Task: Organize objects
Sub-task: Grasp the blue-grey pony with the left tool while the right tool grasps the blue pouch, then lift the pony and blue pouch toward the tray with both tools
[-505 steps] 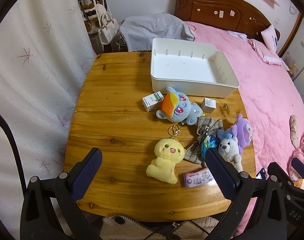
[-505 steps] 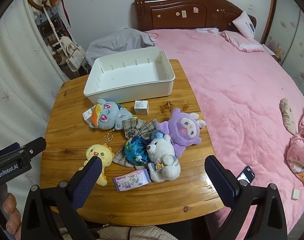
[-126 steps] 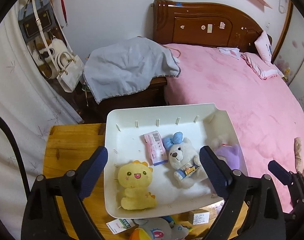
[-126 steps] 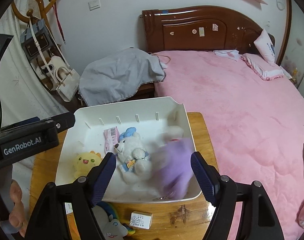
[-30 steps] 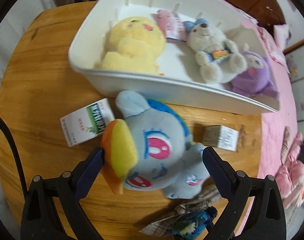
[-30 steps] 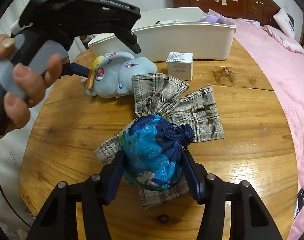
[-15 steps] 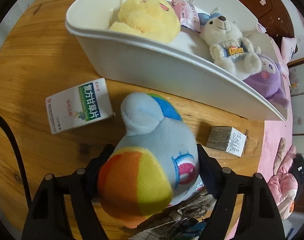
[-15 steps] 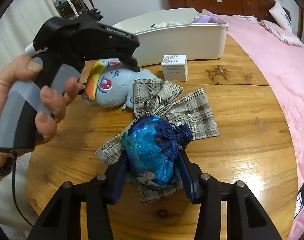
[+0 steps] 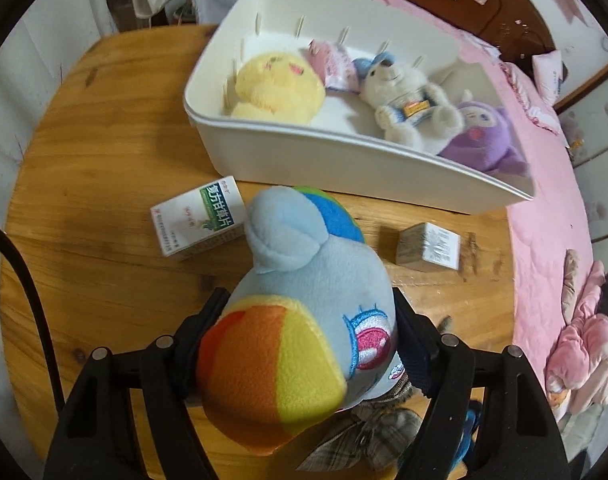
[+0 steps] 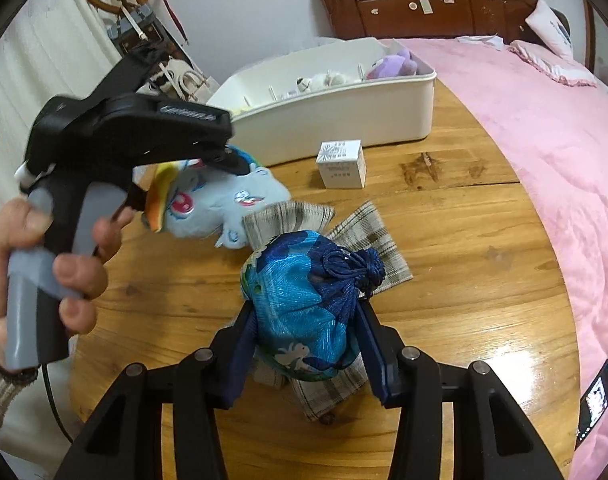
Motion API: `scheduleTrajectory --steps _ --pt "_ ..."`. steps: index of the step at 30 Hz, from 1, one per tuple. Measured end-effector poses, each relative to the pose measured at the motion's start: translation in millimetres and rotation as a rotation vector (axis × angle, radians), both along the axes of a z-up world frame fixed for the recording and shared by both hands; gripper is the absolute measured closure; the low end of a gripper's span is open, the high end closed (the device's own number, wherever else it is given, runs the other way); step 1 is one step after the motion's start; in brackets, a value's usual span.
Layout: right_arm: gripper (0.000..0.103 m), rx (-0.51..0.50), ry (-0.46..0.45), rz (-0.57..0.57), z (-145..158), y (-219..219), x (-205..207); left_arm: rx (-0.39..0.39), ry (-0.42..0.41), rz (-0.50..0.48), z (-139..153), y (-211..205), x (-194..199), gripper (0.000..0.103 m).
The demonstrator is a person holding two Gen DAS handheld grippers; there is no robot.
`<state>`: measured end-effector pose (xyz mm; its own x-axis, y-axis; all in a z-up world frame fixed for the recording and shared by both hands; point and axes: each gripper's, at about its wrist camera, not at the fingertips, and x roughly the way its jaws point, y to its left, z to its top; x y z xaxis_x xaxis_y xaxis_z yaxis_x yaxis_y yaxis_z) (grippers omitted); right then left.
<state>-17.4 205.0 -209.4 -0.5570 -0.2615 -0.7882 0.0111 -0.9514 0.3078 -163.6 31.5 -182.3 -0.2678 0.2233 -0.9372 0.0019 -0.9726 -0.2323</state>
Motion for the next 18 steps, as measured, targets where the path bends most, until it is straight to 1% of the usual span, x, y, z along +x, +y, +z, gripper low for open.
scheduleTrajectory --steps 4,6,7,10,13,18 --pt "0.054 -0.025 0.016 -0.019 11 7 6 -0.013 0.066 -0.033 24 0 5 0.024" --pt "0.054 -0.037 0.024 -0.032 16 12 9 -0.013 0.087 -0.043 28 -1 0 0.024" --pt "0.054 -0.037 0.027 -0.037 18 13 10 -0.011 0.096 -0.049 34 -2 4 0.024" --pt "0.054 -0.047 0.042 -0.048 27 17 13 -0.005 0.103 -0.063 40 0 1 0.024" --pt "0.054 -0.057 0.06 -0.051 38 20 16 -0.009 0.111 -0.075 51 -3 13 0.024" --pt "0.054 -0.06 0.093 -0.056 57 26 15 -0.033 0.147 -0.098 72 -10 25 0.024"
